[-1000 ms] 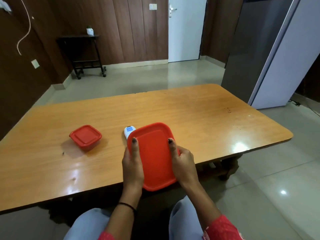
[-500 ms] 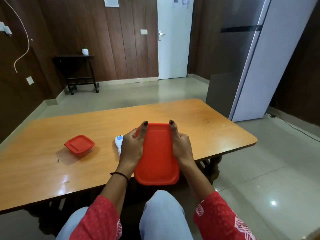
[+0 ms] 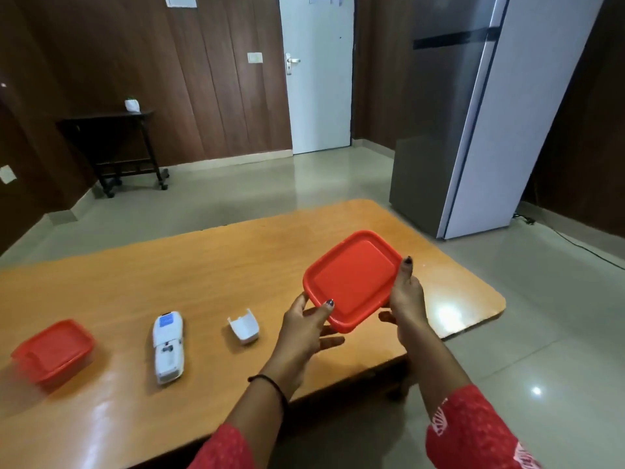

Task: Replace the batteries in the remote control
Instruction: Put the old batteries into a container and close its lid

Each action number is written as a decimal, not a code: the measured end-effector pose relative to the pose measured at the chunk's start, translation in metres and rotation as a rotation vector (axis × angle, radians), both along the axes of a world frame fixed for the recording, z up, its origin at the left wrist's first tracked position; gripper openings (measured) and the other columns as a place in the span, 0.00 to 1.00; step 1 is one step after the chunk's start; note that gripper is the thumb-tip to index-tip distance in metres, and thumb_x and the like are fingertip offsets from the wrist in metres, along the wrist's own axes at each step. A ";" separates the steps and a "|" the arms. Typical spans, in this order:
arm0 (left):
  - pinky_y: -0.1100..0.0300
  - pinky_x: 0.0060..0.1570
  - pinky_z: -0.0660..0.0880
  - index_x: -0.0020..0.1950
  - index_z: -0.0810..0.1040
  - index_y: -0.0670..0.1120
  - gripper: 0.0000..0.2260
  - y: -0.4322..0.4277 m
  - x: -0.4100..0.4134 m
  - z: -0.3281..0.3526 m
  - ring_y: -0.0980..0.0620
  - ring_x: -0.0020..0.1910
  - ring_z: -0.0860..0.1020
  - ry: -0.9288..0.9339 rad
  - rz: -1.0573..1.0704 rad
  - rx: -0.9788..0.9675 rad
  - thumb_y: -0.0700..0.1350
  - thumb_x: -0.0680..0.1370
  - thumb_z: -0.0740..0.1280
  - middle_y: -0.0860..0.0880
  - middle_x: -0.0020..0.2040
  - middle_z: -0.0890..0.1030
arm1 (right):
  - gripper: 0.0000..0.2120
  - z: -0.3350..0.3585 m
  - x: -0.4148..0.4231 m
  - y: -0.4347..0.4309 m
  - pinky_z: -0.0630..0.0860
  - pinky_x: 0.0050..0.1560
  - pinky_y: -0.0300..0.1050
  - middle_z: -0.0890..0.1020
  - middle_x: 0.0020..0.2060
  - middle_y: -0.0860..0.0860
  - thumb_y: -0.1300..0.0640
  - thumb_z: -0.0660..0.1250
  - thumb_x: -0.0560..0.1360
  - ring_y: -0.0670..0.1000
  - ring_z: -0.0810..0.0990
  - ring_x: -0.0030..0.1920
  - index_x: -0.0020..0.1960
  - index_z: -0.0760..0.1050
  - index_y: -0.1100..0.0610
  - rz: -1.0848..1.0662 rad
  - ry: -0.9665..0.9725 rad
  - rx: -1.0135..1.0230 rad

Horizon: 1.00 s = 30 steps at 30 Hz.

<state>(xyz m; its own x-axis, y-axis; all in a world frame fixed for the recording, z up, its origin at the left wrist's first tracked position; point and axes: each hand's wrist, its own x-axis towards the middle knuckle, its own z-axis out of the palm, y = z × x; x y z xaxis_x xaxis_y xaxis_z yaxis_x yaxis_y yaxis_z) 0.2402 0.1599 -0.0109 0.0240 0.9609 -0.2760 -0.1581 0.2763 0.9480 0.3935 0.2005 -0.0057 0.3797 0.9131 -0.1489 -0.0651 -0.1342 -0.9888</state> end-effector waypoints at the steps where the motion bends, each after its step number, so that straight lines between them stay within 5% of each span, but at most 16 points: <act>1: 0.50 0.43 0.81 0.75 0.60 0.49 0.26 0.028 0.008 -0.008 0.44 0.46 0.83 0.020 0.018 0.010 0.44 0.79 0.65 0.43 0.55 0.80 | 0.29 -0.013 0.009 0.026 0.76 0.30 0.48 0.76 0.39 0.55 0.36 0.45 0.78 0.56 0.78 0.36 0.58 0.69 0.59 0.024 -0.030 0.007; 7: 0.49 0.40 0.83 0.74 0.62 0.44 0.26 0.215 0.041 -0.033 0.47 0.34 0.83 -0.018 0.057 0.037 0.39 0.78 0.66 0.40 0.56 0.81 | 0.15 -0.060 0.057 0.201 0.71 0.22 0.43 0.75 0.35 0.60 0.54 0.51 0.82 0.55 0.78 0.29 0.53 0.70 0.64 -0.008 -0.029 0.032; 11: 0.52 0.37 0.83 0.71 0.66 0.39 0.23 0.315 0.049 -0.045 0.46 0.40 0.82 -0.036 0.107 0.018 0.37 0.77 0.67 0.39 0.57 0.79 | 0.07 -0.075 0.070 0.296 0.71 0.18 0.39 0.74 0.38 0.58 0.59 0.55 0.81 0.49 0.80 0.23 0.51 0.69 0.62 0.018 -0.012 0.035; 15: 0.52 0.35 0.83 0.70 0.67 0.37 0.23 0.397 0.055 -0.064 0.44 0.46 0.81 -0.128 0.133 -0.043 0.37 0.77 0.67 0.40 0.58 0.77 | 0.08 -0.086 0.074 0.378 0.71 0.17 0.38 0.75 0.33 0.57 0.59 0.53 0.82 0.48 0.80 0.22 0.54 0.67 0.62 0.041 -0.052 0.015; 19: 0.55 0.35 0.83 0.68 0.70 0.36 0.19 0.458 0.060 -0.070 0.51 0.34 0.79 -0.162 0.154 -0.046 0.38 0.77 0.66 0.45 0.44 0.78 | 0.10 -0.094 0.080 0.447 0.75 0.20 0.40 0.77 0.34 0.57 0.56 0.53 0.82 0.50 0.80 0.24 0.57 0.68 0.62 0.051 -0.020 -0.024; 24: 0.52 0.37 0.83 0.66 0.72 0.38 0.18 0.510 0.065 -0.078 0.47 0.38 0.81 -0.182 0.159 -0.025 0.40 0.77 0.67 0.43 0.46 0.80 | 0.14 -0.111 0.085 0.497 0.77 0.24 0.43 0.77 0.46 0.59 0.52 0.54 0.81 0.54 0.81 0.29 0.60 0.70 0.60 0.016 -0.016 -0.012; 30: 0.52 0.38 0.83 0.61 0.76 0.42 0.14 0.521 0.068 -0.085 0.48 0.36 0.81 -0.259 0.203 -0.057 0.42 0.76 0.68 0.44 0.43 0.81 | 0.17 -0.115 0.081 0.507 0.82 0.33 0.58 0.78 0.53 0.61 0.47 0.53 0.80 0.55 0.84 0.30 0.60 0.70 0.57 -0.014 -0.003 -0.018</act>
